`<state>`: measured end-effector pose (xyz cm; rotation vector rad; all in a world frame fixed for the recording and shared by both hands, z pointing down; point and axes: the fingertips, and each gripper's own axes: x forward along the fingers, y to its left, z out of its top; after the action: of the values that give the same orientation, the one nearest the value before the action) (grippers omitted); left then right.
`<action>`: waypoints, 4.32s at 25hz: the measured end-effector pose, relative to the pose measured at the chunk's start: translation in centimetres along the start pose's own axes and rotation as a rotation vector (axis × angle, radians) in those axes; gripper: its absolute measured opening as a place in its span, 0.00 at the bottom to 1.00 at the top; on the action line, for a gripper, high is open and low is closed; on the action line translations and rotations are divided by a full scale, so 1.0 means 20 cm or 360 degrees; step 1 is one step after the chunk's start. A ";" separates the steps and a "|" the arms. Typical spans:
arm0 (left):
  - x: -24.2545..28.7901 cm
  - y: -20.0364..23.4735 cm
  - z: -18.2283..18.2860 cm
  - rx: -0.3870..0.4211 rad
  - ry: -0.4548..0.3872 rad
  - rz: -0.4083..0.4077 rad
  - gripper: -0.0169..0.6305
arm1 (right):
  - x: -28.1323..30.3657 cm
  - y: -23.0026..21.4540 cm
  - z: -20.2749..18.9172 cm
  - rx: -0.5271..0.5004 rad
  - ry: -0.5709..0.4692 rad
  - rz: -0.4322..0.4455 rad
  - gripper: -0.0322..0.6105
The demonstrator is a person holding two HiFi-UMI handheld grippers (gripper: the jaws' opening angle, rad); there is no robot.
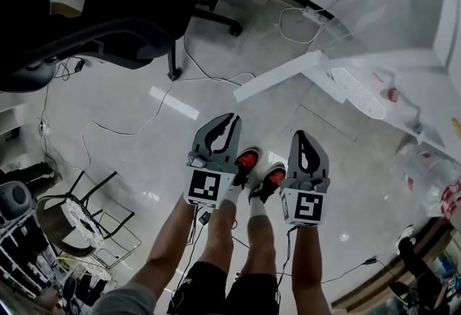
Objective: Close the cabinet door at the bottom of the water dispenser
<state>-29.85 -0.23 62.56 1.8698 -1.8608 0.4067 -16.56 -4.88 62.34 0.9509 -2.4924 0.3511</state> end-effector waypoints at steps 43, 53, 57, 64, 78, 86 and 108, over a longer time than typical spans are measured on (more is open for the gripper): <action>0.47 0.15 -0.66 0.0162 0.0249 -0.0085 0.33 | 0.26 -0.07 -0.47 0.0057 0.0109 -0.0068 0.08; 0.40 -0.01 -0.73 0.0188 0.0247 -0.0144 0.31 | 0.08 -0.09 -0.57 0.0110 0.0099 -0.0139 0.08; 0.37 -0.10 -0.76 0.0207 0.0260 -0.0187 0.31 | 0.00 -0.11 -0.62 0.0145 0.0092 -0.0168 0.08; 0.34 -0.30 -0.80 0.0244 0.0264 -0.0257 0.31 | -0.15 -0.18 -0.69 0.0201 0.0095 -0.0233 0.08; 0.35 -0.67 -0.86 0.0293 0.0268 -0.0394 0.32 | -0.47 -0.37 -0.88 0.0311 0.0047 -0.0401 0.08; 0.37 -0.82 -0.86 0.0315 0.0275 -0.0474 0.33 | -0.56 -0.44 -0.93 0.0389 0.0027 -0.0464 0.08; 0.53 -1.24 -0.83 0.0438 0.0255 -0.0697 0.27 | -0.68 -0.69 -1.09 0.0560 0.0003 -0.0650 0.08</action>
<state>-2.99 -1.39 79.12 2.2778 -1.2927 0.6596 8.71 1.00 75.61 1.5604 -2.1969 0.6623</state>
